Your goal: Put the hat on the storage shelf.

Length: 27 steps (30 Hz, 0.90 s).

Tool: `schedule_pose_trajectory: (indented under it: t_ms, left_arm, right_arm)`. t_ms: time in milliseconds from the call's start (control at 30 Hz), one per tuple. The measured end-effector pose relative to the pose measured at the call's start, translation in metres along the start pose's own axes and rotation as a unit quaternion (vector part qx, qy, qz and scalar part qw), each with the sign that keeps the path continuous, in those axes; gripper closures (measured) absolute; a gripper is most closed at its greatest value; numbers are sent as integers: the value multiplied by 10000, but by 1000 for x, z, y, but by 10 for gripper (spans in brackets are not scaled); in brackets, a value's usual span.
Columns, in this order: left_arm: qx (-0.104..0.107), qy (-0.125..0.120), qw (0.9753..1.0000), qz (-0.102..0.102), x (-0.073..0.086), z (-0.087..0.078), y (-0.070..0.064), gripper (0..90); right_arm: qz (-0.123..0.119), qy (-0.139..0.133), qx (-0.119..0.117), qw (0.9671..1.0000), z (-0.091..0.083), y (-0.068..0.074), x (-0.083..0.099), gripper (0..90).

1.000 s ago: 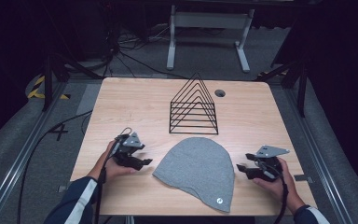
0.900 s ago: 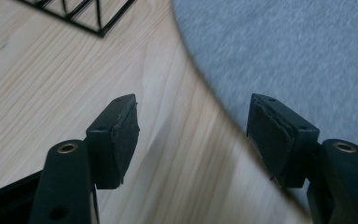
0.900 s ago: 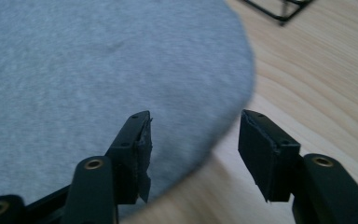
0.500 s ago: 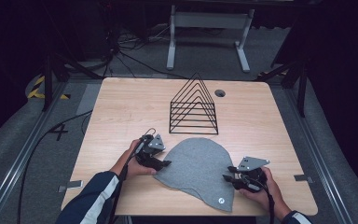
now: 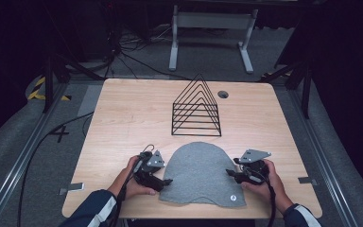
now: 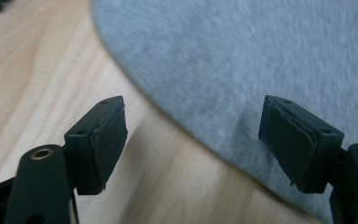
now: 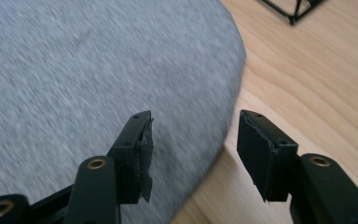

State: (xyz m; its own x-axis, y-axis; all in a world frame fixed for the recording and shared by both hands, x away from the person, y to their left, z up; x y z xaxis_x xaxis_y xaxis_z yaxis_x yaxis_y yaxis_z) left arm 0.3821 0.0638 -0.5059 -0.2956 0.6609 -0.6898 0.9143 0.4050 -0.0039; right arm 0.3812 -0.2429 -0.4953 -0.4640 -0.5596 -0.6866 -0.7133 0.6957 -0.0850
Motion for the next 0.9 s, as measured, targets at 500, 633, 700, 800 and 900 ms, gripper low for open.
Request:
schedule_pose_trajectory:
  t_ms: [500, 633, 700, 800, 900]
  left_arm:
    - [-254, 196, 9987, -397, -15, 24, 31, 164]
    - [-333, 316, 9984, -324, -21, 32, 30, 128]
    - [-337, 354, 9984, -295, -24, 33, 30, 119]
    - [-312, 368, 9984, -302, -25, 34, 29, 123]
    - [-323, 376, 9983, -298, -25, 32, 26, 156]
  right_arm:
    - [477, 380, -341, 9976, 26, -14, -17, 311]
    - [404, 466, -317, 9976, 31, -10, -22, 290]
    - [393, 521, -311, 9974, 32, -7, -24, 290]
    - [409, 564, -278, 9972, 32, -5, -26, 324]
    - [416, 538, -340, 9971, 30, -2, -26, 419]
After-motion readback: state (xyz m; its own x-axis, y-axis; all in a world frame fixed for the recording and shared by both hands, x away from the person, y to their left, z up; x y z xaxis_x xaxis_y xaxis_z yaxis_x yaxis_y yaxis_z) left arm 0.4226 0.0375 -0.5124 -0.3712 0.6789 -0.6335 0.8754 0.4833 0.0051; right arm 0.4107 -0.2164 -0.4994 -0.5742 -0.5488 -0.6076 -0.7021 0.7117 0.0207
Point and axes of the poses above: each handheld gripper's, and its own axes: z roughly forward along the jaws, x roughly out of its underside, y roughly to its left, the point moved 6 cm from there along z, roughly forward along the jaws, and after that the axes turned 3 degrees about z, right-handed, at the moved point
